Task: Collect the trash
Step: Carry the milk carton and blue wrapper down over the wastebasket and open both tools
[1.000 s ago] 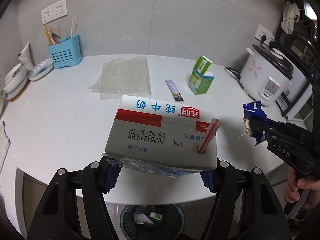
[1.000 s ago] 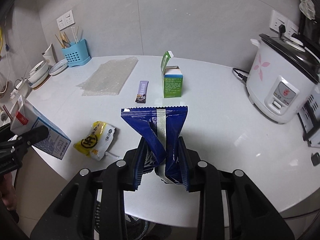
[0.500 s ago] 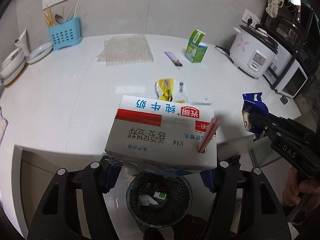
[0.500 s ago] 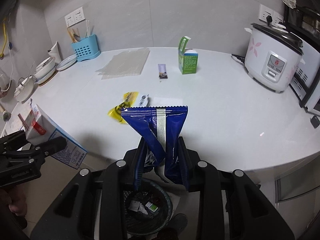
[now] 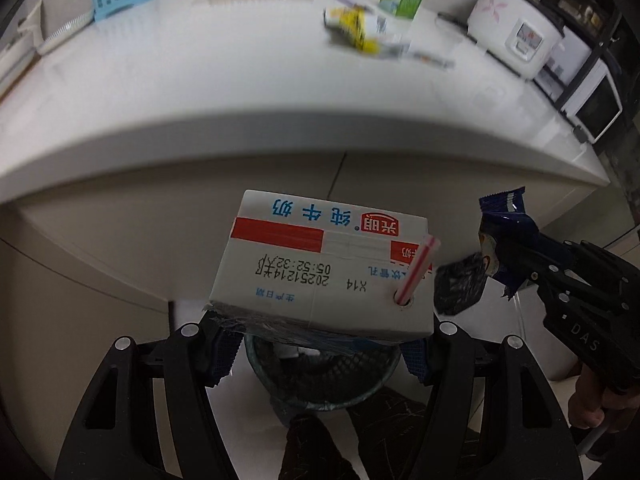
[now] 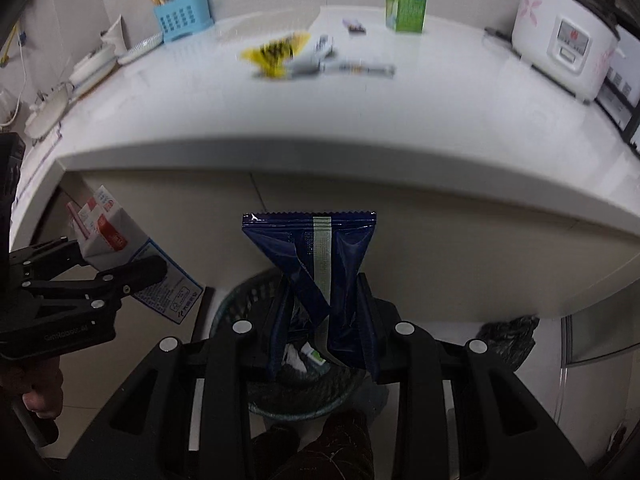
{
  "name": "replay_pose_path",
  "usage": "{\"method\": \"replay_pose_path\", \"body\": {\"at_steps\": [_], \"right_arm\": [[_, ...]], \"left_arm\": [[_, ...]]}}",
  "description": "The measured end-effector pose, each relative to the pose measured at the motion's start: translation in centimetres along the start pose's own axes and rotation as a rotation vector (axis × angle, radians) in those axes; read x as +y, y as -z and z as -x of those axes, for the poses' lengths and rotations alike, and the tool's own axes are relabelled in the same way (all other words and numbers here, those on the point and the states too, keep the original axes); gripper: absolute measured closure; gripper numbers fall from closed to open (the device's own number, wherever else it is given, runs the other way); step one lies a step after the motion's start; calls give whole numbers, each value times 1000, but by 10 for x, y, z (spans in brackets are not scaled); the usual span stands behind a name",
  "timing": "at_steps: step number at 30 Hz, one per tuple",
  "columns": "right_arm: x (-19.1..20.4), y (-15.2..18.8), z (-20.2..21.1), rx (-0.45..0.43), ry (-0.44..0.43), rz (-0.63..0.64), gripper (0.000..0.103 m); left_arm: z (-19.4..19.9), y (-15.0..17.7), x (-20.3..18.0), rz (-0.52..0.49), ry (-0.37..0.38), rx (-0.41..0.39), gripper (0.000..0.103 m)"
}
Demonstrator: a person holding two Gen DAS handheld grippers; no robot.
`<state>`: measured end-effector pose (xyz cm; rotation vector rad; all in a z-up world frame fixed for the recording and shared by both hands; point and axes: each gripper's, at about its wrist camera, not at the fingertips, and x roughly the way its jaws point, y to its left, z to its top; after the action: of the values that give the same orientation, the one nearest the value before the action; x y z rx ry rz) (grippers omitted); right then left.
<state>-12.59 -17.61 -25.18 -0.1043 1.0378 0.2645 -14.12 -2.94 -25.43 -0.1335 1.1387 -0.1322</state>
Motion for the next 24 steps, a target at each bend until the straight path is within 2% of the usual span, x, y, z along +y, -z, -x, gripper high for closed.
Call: {"method": "replay_pose_path", "body": {"at_steps": [6,14,20,24], "right_arm": [[-5,37,-59,110,15,-3,74],[-15,76,-116,196,21,-17,74],[-18,98,-140,255,27,-30,74],[-16,102,-141,248,7,-8,74]], "left_arm": [[-67,28,6,4,-4,86,38],[-146,61,5,7,9,170,38],[-176,74,3,-8,33,200,37],[-183,80,3,-7,38,206,36]]}}
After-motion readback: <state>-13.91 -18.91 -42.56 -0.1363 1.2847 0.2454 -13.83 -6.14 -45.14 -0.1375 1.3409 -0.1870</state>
